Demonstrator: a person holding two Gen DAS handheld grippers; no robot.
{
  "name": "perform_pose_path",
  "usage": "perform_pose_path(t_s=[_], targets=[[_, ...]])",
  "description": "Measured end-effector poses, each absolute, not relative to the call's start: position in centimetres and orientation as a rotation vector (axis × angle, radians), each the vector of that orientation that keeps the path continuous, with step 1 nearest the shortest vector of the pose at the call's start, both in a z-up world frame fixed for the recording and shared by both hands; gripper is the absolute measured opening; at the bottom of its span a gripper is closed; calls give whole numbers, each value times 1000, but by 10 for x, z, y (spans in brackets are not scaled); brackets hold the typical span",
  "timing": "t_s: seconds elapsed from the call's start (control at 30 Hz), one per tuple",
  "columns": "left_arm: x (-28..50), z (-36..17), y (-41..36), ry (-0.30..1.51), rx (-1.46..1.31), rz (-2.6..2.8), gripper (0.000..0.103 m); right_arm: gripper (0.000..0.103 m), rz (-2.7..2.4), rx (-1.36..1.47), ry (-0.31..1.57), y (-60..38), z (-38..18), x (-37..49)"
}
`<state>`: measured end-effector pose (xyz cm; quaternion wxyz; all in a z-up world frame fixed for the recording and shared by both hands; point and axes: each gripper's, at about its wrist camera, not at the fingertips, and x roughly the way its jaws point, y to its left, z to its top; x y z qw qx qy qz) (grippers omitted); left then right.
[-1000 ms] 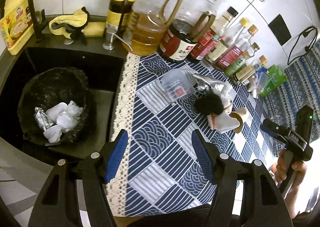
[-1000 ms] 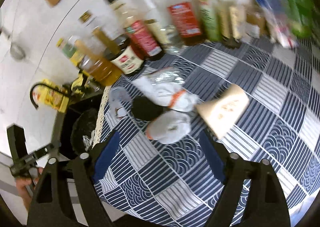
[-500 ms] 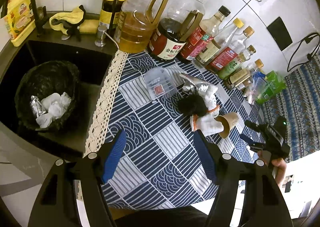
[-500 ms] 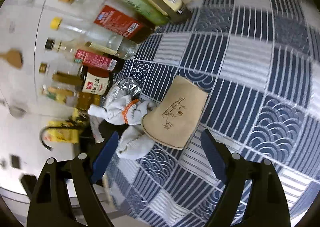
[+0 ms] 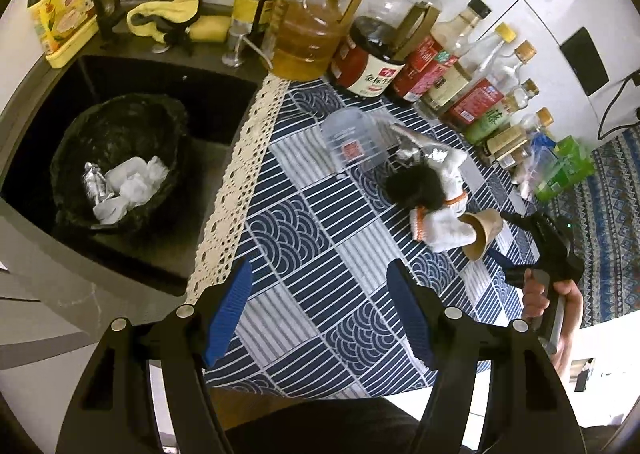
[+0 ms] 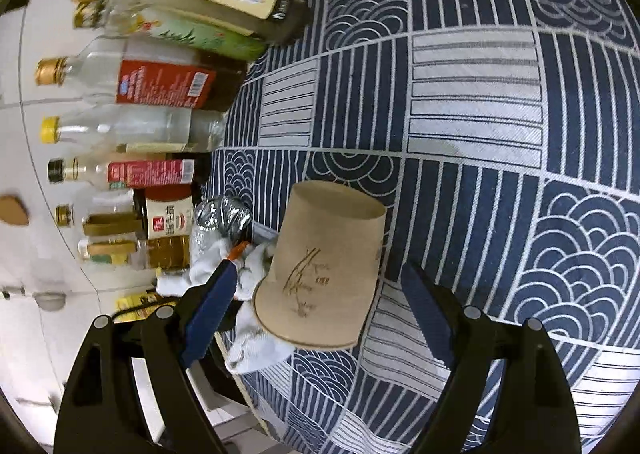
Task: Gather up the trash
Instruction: 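Grasp the tan paper cup with the right gripper, then grasp the clear plastic cup with the left gripper while the right gripper holds the tan cup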
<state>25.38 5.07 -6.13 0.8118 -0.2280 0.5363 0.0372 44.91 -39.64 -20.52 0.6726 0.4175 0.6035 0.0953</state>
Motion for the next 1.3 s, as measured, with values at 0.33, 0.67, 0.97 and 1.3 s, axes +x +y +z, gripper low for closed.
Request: perform_pose_path(t_s=[0.33,0.67,0.97,1.3], targets=[[253,-73,71,1162,-520,112,68,59,157,905,1373,-390,-214,458],[275,-81,65,1179,-500,91,68,56,180,899,1335,-401,-200,450],[327,-90,50,1166,-503,74,79,56,345,803,1308,-409,-157,436],[396,-103,27,1189,-428,62,79,56,505,666,1315,-383,-142,414]])
